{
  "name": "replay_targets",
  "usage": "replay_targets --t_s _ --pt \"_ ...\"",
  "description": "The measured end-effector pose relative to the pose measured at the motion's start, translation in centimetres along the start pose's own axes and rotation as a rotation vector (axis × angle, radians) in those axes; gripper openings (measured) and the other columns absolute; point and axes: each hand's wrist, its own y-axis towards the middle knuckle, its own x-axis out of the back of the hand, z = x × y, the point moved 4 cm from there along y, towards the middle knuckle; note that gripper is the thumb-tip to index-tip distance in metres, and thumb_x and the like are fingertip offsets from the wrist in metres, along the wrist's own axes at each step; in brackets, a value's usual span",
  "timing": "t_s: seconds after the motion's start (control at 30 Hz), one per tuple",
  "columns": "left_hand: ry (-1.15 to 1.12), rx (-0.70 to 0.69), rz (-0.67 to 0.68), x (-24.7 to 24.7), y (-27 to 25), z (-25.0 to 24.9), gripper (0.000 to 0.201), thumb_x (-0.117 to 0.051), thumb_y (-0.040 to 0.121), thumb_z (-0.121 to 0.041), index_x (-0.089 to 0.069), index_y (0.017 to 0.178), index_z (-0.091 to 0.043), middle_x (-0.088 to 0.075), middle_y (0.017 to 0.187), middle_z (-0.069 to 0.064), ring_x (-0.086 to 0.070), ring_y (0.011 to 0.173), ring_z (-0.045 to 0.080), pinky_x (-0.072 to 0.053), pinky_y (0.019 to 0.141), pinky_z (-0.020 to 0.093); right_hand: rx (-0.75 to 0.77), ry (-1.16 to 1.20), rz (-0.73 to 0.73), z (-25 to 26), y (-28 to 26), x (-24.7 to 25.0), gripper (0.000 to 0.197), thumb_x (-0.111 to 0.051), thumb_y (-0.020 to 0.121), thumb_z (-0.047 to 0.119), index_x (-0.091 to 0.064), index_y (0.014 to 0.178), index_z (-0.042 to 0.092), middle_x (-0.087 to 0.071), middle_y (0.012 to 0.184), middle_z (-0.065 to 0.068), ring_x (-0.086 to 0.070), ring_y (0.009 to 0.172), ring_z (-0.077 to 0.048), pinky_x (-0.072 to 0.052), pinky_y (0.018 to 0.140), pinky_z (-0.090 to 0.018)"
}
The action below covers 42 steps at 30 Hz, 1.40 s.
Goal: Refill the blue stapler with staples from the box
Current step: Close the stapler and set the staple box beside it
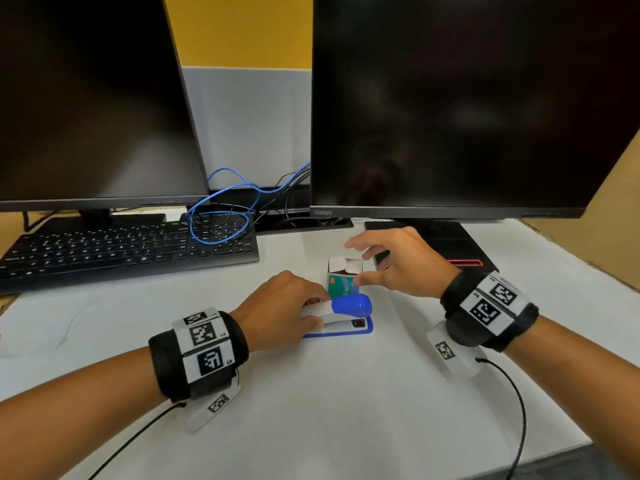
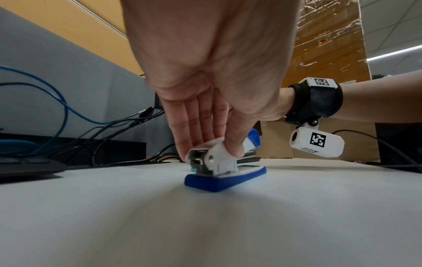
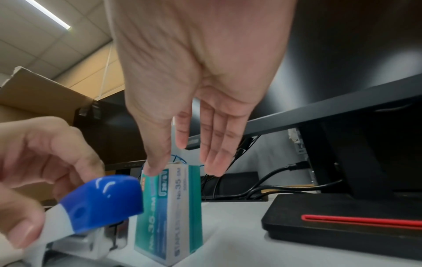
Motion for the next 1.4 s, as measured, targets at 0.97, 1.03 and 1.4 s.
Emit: replay_targets --t_s 0.97,1.03,1.4 --pt "0.044 0.201 -0.064 4.5 0.6 7.0 0.034 -0.076 0.082 -0.021 -0.071 0.115 -0.012 -0.075 0.103 0.007 -0.071 0.091 0.020 -0.060 0.084 0.034 -0.161 -0.118 0.059 -3.1 1.7 0.0 0.046 -0.072 0.086 0.021 -0.055 0.128 0.025 -0.065 0.131 -0.001 -0.059 0.122 -0.019 -0.059 0.091 -0.035" --pt "0.049 0.202 -0.065 4.5 0.6 6.9 0.036 -0.076 0.083 -0.021 -0.070 0.116 -0.011 -0.075 0.104 0.007 -0.071 0.092 0.021 -0.060 0.085 0.034 -0.163 -0.122 0.060 -3.1 1.7 -0.1 0.046 -0.072 0.086 0.021 -0.055 0.128 0.026 -0.065 0.131 0.000 -0.057 0.123 -0.019 -0.059 0.091 -0.035" --pt "0.071 0.205 -0.055 4.1 0.4 7.2 0.040 -0.075 0.083 -0.025 -0.068 0.121 -0.015 -0.074 0.112 0.005 -0.068 0.100 0.020 -0.058 0.089 0.037 -0.182 -0.119 0.067 -3.0 1.6 -0.1 0.047 -0.073 0.085 0.024 -0.055 0.129 0.026 -0.064 0.132 -0.001 -0.061 0.121 -0.019 -0.060 0.089 -0.035"
